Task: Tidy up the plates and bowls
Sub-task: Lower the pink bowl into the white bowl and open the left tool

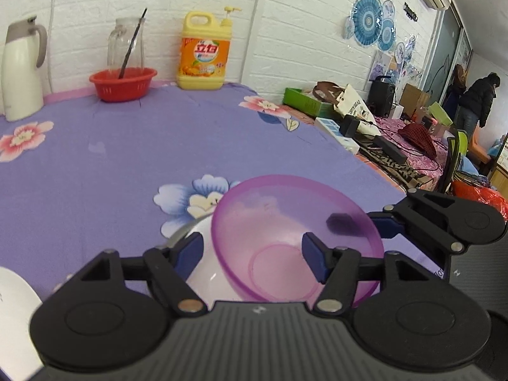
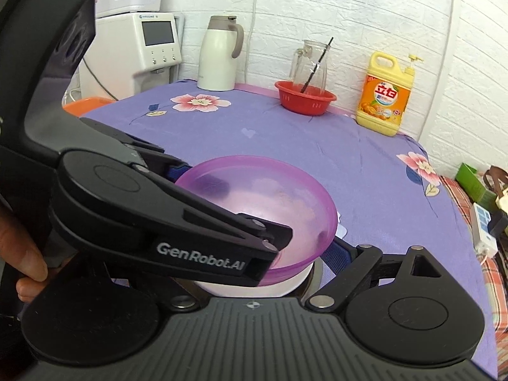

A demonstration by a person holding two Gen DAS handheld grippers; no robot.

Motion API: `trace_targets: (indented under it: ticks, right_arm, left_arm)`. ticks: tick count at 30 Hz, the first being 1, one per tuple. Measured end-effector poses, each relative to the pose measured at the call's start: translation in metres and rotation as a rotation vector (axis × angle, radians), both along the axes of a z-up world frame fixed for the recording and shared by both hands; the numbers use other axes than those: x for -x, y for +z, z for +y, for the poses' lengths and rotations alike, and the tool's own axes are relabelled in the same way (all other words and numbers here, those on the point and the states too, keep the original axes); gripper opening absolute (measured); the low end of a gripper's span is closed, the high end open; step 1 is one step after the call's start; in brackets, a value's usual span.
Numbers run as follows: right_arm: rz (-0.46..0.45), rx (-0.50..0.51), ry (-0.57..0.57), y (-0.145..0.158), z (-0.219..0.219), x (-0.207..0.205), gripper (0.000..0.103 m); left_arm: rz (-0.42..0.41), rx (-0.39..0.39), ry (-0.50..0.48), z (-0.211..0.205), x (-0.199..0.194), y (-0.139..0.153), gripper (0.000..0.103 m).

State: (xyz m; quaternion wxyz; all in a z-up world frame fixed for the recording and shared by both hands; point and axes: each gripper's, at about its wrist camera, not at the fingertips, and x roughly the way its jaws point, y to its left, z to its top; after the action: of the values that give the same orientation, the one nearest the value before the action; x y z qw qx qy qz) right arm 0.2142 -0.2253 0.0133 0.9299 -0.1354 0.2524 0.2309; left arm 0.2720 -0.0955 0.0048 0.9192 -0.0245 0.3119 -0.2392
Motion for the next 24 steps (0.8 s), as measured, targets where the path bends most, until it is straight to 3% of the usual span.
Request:
trace_targets:
  ticks: [12, 16, 20, 22, 24]
  right_arm:
    - [0.052, -0.097, -0.069, -0.009, -0.010, 0.000, 0.103]
    - [0.018, -0.181, -0.120, -0.005, -0.030, 0.027, 0.103]
    - [-0.072, -0.272, -0.132, 0.005, -0.045, 0.053, 0.103]
    - [-0.126, -0.296, -0.173, 0.008, -0.049, 0.055, 0.103]
    - [-0.123, -0.294, -0.224, 0.005, -0.050, 0.041, 0.103]
  left_arm:
    - [-0.045, 0.043, 0.045, 0.014, 0.012, 0.006, 0.069]
    - [-0.069, 0.069, 0.091, 0.029, 0.017, 0.013, 0.072]
    - [-0.063, 0.114, 0.136, 0.040, 0.018, 0.016, 0.075]
    - [-0.058, 0.126, 0.154, 0.043, 0.020, 0.016, 0.076]
    - [-0.051, 0.133, 0.163, 0.046, 0.023, 0.015, 0.076]
